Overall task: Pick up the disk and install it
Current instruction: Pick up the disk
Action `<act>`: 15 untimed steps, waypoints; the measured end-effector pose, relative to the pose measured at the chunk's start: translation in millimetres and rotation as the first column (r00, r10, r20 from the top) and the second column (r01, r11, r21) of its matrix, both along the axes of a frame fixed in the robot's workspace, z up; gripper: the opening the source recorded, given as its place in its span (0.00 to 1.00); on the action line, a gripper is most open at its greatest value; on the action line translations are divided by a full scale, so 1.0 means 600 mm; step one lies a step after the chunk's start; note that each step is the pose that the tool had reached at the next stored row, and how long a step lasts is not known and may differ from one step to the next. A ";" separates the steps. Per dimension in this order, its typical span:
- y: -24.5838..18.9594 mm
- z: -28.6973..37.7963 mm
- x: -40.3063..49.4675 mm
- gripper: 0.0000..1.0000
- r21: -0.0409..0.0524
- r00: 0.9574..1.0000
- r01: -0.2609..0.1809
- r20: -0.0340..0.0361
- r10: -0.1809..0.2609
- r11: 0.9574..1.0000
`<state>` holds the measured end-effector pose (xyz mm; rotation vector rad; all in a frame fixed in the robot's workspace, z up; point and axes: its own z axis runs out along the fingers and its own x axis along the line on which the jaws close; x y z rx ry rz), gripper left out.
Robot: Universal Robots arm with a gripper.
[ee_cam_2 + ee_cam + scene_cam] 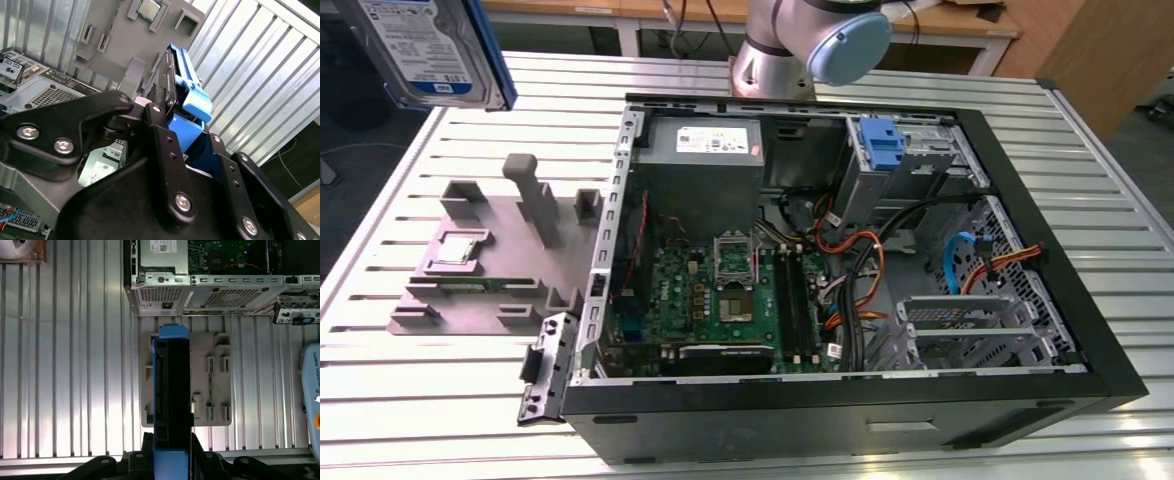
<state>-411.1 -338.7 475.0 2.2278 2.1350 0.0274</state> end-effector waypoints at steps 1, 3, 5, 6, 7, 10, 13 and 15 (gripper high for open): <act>0.0000 0.002 0.000 0.37 0.000 1.000 0.000 0.000 0.000 1.000; -0.0006 0.003 0.000 0.37 0.000 1.000 0.000 0.000 0.000 1.000; -0.0021 0.003 0.000 0.37 0.000 1.000 0.000 0.000 0.000 1.000; -0.0034 0.003 0.000 0.37 0.000 1.000 0.000 0.000 0.000 1.000; -0.0054 0.003 0.000 0.37 0.000 1.000 0.000 0.000 0.000 1.000; -0.0138 0.003 0.000 0.37 0.000 1.000 0.000 0.000 0.000 1.000; -0.0218 0.003 0.000 0.37 -0.002 1.000 0.000 0.000 0.000 1.000; -0.0252 0.003 0.000 0.37 -0.003 1.000 0.000 0.000 0.000 1.000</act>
